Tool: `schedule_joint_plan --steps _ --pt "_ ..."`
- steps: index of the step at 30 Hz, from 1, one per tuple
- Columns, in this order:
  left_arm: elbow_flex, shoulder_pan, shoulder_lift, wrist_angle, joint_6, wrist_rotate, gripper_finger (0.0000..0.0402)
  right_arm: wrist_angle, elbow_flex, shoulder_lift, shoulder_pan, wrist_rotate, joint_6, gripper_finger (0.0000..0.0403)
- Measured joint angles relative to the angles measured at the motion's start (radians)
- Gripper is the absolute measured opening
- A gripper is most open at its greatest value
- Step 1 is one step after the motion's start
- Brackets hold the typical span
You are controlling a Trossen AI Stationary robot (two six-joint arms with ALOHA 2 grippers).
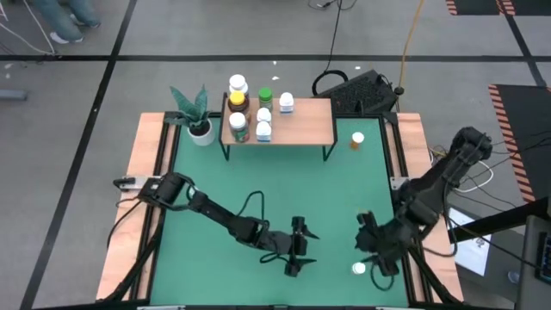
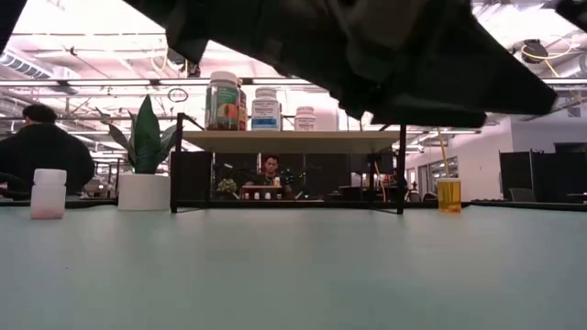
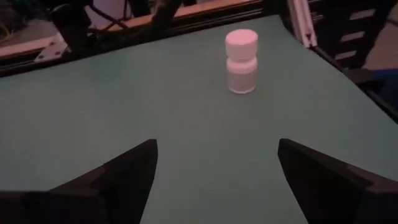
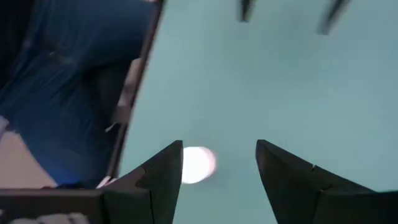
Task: Pick and place medicine bottles onto shelf by color
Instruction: Put the white black pill bottle on the shelf aligned with the white blue medicine bottle
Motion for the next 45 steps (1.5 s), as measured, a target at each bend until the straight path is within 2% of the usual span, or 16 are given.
schedule_joint_plan --steps 5,10,16,24,32,37,41,45 --pt "0.007 -0.008 0.005 -0.020 -0.065 -0.037 0.0335 0.025 0.000 0.076 0.105 0.057 -0.012 0.0247" --pt "0.007 -0.012 0.005 -0.026 -0.104 -0.051 0.0335 0.027 0.000 0.182 0.158 0.052 -0.109 0.0297" --pt "0.007 -0.013 0.005 -0.019 -0.104 -0.055 0.0335 0.066 0.000 0.266 0.164 0.051 -0.182 0.0311" --pt "0.007 -0.009 0.005 -0.026 -0.103 -0.054 0.0335 0.101 0.000 0.321 0.164 0.025 -0.276 0.0268" --pt "0.007 -0.009 0.005 -0.028 -0.130 -0.055 0.0335 0.101 0.000 0.324 0.152 0.026 -0.334 0.0189" --pt "0.007 -0.011 0.005 -0.031 -0.150 -0.055 0.0335 0.109 0.000 0.324 0.100 0.026 -0.345 0.0138" --pt "0.007 -0.015 0.005 -0.043 -0.148 -0.064 0.0335 0.119 0.000 0.319 0.021 0.035 -0.277 0.0138" --pt "0.006 -0.018 0.005 -0.054 -0.148 -0.081 0.0335 0.130 0.000 0.296 -0.064 0.135 -0.155 0.0160"
